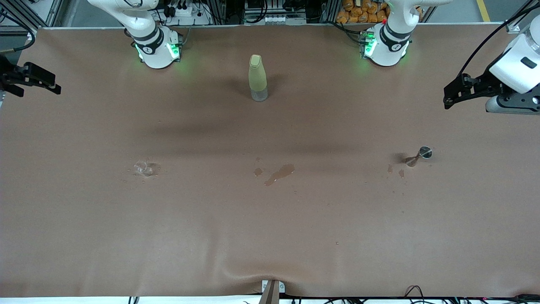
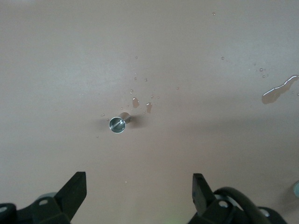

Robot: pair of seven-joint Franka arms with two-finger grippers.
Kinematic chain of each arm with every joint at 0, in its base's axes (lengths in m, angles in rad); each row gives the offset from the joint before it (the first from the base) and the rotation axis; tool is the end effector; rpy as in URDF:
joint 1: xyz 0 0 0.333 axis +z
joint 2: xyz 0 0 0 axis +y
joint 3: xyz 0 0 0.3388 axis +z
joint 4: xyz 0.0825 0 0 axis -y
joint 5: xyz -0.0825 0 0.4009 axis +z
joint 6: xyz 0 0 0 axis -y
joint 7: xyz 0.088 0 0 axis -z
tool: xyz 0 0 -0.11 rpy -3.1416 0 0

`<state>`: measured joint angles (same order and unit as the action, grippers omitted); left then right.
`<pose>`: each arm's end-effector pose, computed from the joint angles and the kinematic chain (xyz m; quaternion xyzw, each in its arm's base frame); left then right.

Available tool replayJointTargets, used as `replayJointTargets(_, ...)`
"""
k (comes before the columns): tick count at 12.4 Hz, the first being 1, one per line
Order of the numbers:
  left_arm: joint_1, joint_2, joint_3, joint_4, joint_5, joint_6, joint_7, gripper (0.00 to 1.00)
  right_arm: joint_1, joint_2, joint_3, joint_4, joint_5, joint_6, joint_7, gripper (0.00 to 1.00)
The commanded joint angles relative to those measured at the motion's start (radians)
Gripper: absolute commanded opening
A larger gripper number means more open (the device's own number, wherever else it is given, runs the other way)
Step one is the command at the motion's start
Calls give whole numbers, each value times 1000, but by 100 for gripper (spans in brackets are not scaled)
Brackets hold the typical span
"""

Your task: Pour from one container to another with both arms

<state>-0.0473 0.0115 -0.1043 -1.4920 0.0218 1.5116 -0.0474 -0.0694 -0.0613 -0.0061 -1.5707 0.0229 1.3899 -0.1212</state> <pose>0.5636 -0.0832 0.6709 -0.9986 0.0514 -0.0051 0.0098 0.5296 -0.0373 0.6635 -0.9979 -0.0242 0.0583 0.0174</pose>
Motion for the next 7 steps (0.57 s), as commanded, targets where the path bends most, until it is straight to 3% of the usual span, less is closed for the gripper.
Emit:
replayJointTargets(1,-6,-4,5,3,-19,-5,12,100,-26,-23,25,-25,-15,3,15,100)
replayJointTargets(7,-3,7,5,3,-34,-4,14,100,8,-22,5,-25,-26,3,15,100)
